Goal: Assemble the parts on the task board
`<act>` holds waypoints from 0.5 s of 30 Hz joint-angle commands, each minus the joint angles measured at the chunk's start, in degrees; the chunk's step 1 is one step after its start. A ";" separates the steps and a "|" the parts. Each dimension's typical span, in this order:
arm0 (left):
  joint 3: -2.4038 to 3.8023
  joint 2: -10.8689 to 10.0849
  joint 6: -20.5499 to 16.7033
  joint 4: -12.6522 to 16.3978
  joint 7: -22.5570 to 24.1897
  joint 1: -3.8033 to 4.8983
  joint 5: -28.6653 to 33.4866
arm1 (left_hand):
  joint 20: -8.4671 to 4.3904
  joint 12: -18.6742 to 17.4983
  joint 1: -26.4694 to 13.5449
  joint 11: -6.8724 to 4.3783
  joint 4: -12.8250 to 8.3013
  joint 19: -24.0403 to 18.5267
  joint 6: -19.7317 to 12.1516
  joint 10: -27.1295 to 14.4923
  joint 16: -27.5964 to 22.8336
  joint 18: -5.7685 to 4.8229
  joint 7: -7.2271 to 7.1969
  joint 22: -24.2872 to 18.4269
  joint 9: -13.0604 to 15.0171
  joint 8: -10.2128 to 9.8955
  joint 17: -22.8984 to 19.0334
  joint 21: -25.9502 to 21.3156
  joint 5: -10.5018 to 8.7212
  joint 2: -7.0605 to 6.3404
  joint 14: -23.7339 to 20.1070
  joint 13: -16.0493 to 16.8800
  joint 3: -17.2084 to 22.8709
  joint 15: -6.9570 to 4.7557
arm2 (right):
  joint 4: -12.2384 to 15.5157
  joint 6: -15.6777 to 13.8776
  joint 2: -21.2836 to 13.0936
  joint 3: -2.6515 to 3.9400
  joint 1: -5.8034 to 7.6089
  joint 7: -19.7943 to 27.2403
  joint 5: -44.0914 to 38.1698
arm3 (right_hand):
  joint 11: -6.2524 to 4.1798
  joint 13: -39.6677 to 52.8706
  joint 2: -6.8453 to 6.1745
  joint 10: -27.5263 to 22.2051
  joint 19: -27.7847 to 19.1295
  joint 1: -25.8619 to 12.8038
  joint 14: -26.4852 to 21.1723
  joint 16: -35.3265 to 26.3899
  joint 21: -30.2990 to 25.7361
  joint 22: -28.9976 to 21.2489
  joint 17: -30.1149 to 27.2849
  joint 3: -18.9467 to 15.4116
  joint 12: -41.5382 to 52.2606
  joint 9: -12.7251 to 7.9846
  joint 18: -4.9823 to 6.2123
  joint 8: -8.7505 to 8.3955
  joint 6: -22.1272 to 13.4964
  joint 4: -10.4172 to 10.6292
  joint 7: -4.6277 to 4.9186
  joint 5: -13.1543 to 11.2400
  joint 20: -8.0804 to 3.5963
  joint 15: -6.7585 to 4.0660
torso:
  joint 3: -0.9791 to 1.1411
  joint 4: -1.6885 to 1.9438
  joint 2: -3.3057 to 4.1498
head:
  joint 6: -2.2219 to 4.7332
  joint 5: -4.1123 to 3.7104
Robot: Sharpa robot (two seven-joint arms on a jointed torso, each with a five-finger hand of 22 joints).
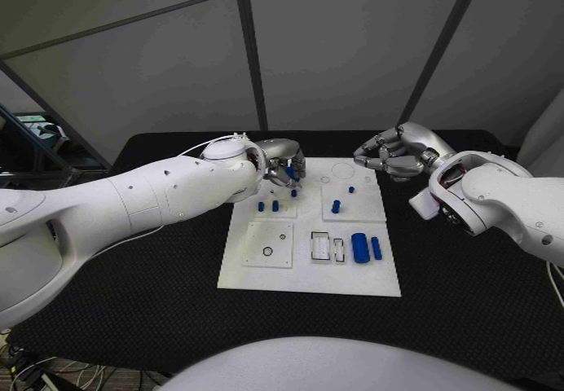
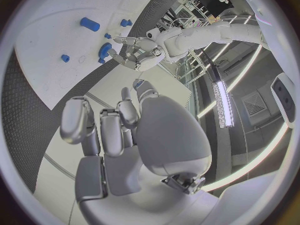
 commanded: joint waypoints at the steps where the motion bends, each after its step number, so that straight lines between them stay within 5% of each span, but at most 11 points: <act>1: 0.01 0.27 2.27 -0.49 -0.92 -0.05 -2.39 | -0.01 -0.38 -0.03 -0.06 -0.16 0.64 0.61 0.57 0.40 -1.50 0.05 0.75 -0.23 -0.39 0.26 1.14 0.20 0.54 0.57 -0.20 -0.22 0.04 | 0.03 0.06 0.06 0.03 0.09 0.51 0.04 | 0.07 -0.05 0.39 -0.24 0.01 0.02 1.98 -0.10 -0.19 -0.07 3.77 0.40 -0.19 0.05 0.62 0.25 -0.45 0.07 0.06 0.11 -0.04 0.31 | 0.03 -0.04 -0.04 | 0.04 0.05; 15: 0.01 1.23 3.36 -2.14 -1.53 -0.89 -2.57 | -0.07 -0.93 0.20 -0.05 -0.23 1.35 1.53 1.81 0.95 -1.83 0.10 2.25 -0.67 -0.81 0.43 3.35 0.22 0.86 1.21 -0.62 0.13 0.06 | 0.22 0.02 -0.03 0.03 0.09 0.46 0.02 | 0.06 0.01 0.42 -0.20 0.06 0.05 2.01 -0.05 -0.14 -0.01 3.85 0.44 -0.13 0.07 0.60 0.26 -0.45 0.07 0.06 0.12 -0.04 0.31 | 0.03 0.02 -0.03 | 0.05 -0.17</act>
